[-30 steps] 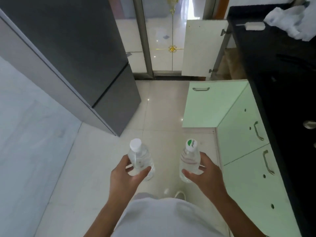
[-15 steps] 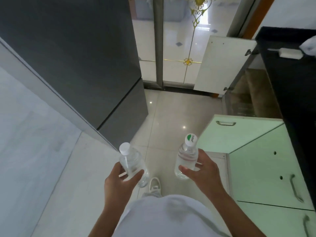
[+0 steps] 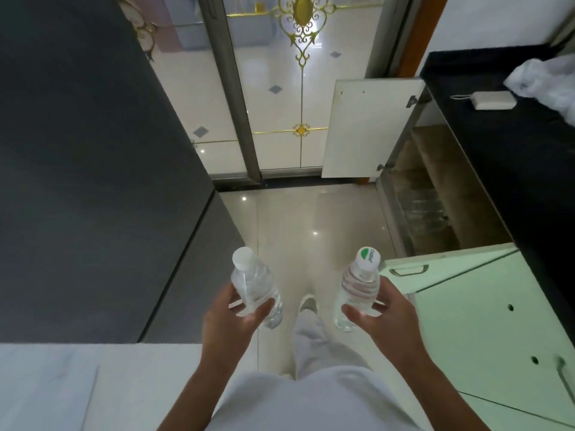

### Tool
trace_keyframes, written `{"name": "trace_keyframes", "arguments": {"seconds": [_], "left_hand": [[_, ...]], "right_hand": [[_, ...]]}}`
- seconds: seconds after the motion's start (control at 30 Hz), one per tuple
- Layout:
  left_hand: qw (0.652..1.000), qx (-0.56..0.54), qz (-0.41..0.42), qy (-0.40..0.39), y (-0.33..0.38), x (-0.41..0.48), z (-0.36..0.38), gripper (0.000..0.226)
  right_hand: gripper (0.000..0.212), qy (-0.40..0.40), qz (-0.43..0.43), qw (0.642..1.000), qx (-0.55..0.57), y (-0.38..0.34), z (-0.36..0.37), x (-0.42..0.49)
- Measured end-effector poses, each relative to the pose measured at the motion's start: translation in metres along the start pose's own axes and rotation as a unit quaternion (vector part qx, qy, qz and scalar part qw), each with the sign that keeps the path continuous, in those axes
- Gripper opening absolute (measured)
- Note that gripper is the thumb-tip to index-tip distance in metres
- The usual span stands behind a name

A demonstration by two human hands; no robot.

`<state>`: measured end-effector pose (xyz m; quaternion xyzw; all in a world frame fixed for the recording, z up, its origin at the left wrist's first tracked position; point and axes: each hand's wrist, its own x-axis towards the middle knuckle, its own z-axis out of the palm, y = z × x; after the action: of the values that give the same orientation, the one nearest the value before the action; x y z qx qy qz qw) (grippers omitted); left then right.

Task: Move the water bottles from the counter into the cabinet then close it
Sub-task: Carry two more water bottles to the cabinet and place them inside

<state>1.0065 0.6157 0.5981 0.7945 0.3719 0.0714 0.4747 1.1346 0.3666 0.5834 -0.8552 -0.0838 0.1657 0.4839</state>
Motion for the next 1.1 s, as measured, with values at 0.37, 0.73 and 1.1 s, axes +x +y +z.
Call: {"name": "trace_keyframes", "arguments": {"seconds": [0.37, 0.73, 1.1], "left_hand": [[0.996, -0.037, -0.007, 0.083, 0.063, 0.153, -0.027, 0.045], [0.999, -0.036, 0.028, -0.012, 0.105, 0.323, -0.002, 0.048], [0.945, 0.007, 0.137, -0.295, 0.223, 0.467, 0.131, 0.051]], "right_hand": [[0.061, -0.096, -0.115, 0.988, -0.027, -0.097, 0.042, 0.206], [0.056, -0.065, -0.045, 0.997, 0.016, -0.121, 0.055, 0.325], [0.059, 0.241, 0.18, 0.951, 0.068, -0.095, 0.003, 0.316]]}}
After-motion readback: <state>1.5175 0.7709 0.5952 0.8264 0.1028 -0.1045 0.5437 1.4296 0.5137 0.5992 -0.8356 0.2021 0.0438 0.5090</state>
